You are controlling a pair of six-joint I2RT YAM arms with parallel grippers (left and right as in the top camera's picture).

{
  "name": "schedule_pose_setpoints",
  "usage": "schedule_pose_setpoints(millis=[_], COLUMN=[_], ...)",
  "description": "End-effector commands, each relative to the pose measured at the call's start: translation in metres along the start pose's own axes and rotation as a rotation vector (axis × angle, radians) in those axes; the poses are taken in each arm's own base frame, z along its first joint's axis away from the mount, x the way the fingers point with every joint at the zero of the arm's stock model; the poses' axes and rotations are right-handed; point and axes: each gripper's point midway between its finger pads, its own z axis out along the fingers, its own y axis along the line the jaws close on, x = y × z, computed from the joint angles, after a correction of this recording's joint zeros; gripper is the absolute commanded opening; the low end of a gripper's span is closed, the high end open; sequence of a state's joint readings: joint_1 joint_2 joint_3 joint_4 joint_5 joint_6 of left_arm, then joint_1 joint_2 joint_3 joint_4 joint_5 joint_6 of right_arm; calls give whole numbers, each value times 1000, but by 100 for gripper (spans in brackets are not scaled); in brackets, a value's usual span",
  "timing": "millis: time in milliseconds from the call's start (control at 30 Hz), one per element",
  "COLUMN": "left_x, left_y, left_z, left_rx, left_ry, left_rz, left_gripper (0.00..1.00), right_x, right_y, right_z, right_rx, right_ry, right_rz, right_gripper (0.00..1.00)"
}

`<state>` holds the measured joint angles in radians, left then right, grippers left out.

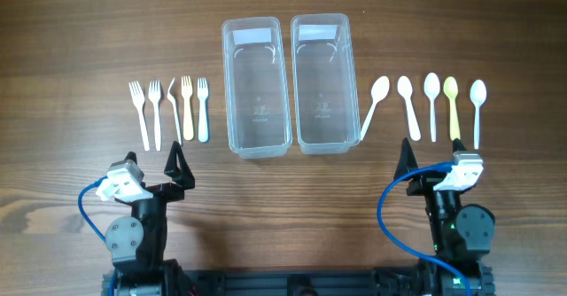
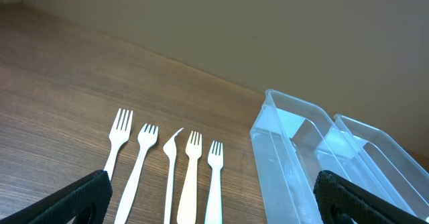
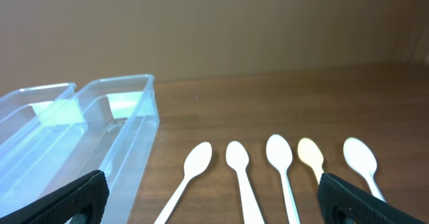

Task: Pack container
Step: 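Reach the right gripper over the spoons and grasp a white spoon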

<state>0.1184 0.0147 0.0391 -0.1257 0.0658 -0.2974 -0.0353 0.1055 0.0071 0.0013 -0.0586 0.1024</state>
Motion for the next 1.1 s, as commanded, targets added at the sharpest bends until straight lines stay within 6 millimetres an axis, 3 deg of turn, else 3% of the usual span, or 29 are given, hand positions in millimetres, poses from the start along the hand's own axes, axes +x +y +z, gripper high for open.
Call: schedule_pose_setpoints(millis=[0, 233, 533, 633, 767, 933, 1067], left_x=[4, 4, 4, 4, 4, 4, 4], left_y=[-1, -1, -1, -1, -1, -1, -1], left_z=[1, 1, 1, 1, 1, 1, 1], left_rx=[11, 11, 11, 11, 11, 11, 11], left_ry=[7, 6, 6, 6, 7, 6, 7], left_rz=[14, 14, 14, 14, 14, 14, 14], left_gripper=[100, 100, 100, 100, 100, 100, 100], right_x=[9, 3, -59, -86, -129, -160, -177], right_y=[-2, -8, -5, -3, 4, 3, 2], right_z=[2, 5, 21, 43, 92, 149, 180], right_rx=[13, 48, 40, 47, 35, 64, 65], right_ry=[38, 12, -91, -54, 51, 289, 477], right_rz=[34, 162, 159, 101, 53, 43, -46], right_gripper=[100, 100, 100, 100, 100, 100, 100])
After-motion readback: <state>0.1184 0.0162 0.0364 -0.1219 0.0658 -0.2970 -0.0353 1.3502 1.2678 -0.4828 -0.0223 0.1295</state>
